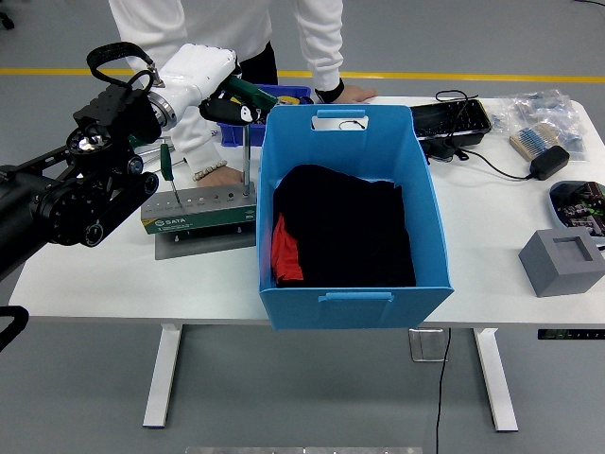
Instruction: Lift tool from toolbox,place it in box,lift tool from toolbox,place it in box
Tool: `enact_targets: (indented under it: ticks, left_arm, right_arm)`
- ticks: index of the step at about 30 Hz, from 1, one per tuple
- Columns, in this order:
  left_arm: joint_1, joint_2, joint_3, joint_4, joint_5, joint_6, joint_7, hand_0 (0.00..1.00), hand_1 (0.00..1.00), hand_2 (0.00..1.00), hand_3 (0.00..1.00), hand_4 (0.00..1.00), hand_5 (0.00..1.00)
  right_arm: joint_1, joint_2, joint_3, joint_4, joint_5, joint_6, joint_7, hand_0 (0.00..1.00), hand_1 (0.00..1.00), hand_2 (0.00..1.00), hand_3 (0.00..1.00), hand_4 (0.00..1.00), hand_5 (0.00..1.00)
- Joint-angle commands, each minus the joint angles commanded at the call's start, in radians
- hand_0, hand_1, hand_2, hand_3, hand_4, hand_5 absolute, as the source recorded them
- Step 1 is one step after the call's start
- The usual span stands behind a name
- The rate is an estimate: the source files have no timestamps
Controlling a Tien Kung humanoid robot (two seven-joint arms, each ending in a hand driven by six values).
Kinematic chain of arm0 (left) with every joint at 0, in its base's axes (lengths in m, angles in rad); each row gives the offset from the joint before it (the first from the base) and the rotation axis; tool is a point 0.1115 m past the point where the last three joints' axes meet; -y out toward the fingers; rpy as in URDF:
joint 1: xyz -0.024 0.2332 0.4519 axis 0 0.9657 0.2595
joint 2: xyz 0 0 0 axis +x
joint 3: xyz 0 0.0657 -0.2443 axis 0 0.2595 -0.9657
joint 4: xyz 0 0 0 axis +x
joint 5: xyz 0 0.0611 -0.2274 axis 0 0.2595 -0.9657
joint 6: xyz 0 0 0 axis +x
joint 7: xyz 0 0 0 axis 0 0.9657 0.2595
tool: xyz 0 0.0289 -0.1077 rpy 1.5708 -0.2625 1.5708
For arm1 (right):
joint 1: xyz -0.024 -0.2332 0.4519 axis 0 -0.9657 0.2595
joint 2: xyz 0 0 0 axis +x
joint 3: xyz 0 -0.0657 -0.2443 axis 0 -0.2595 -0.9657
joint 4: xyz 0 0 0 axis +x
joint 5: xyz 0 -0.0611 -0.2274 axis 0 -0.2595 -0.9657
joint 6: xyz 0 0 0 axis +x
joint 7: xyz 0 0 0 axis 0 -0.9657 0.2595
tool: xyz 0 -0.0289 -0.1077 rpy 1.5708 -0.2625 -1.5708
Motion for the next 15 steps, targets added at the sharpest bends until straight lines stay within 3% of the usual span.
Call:
enact_targets:
  ticks: [7,15]
  left_arm:
    - [-0.020,0.026,0.012,-0.017,0.003,0.012,-0.048,0.070,0.002,0.013,0.030,0.723,0.584]
    - [-0.056,0.070,0.000,-0.093,0.030,0.018,-0.089,0.072,0.002,0.011,0.028,0.717,0.578]
  right_arm:
    - [-0.002,0.001,-0.001,0.000,0.004,0.000,0.001,0.648,0.629,0.707,0.551,0.779,0.673]
    - [-0.008,0.003,-0.004,0.001,0.011,-0.001,0.003,0.648,0.629,0.707,0.551,0.779,0.673]
